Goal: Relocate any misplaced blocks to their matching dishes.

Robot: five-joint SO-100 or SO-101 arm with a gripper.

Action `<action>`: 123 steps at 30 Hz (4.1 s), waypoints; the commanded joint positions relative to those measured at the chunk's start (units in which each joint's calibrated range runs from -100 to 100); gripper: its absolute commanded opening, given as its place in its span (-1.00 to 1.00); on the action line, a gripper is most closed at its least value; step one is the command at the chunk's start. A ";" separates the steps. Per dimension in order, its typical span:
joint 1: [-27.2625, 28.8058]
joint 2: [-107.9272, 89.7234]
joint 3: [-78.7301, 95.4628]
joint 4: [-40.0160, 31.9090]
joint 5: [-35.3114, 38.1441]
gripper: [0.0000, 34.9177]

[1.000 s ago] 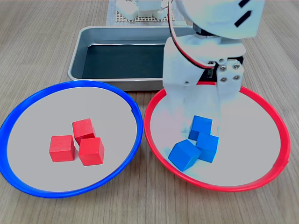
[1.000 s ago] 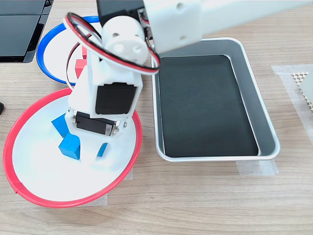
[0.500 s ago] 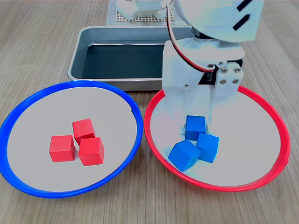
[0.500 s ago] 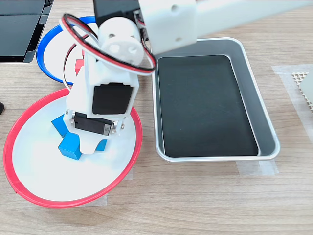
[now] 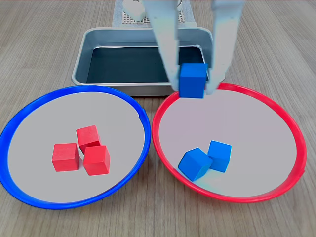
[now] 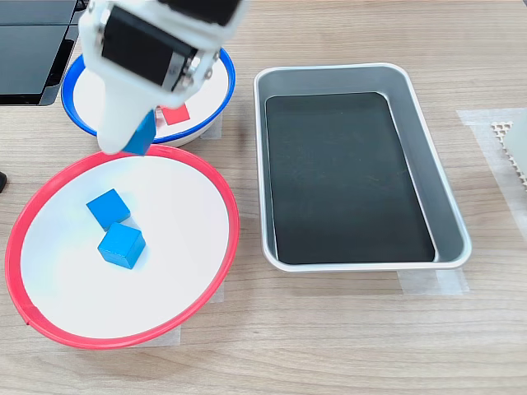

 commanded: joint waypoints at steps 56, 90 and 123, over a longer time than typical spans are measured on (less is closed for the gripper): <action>18.87 4.14 6.18 -10.48 10.79 0.07; 20.00 13.87 0.26 -11.55 23.00 0.07; 20.75 17.45 -2.38 -13.45 22.22 -0.98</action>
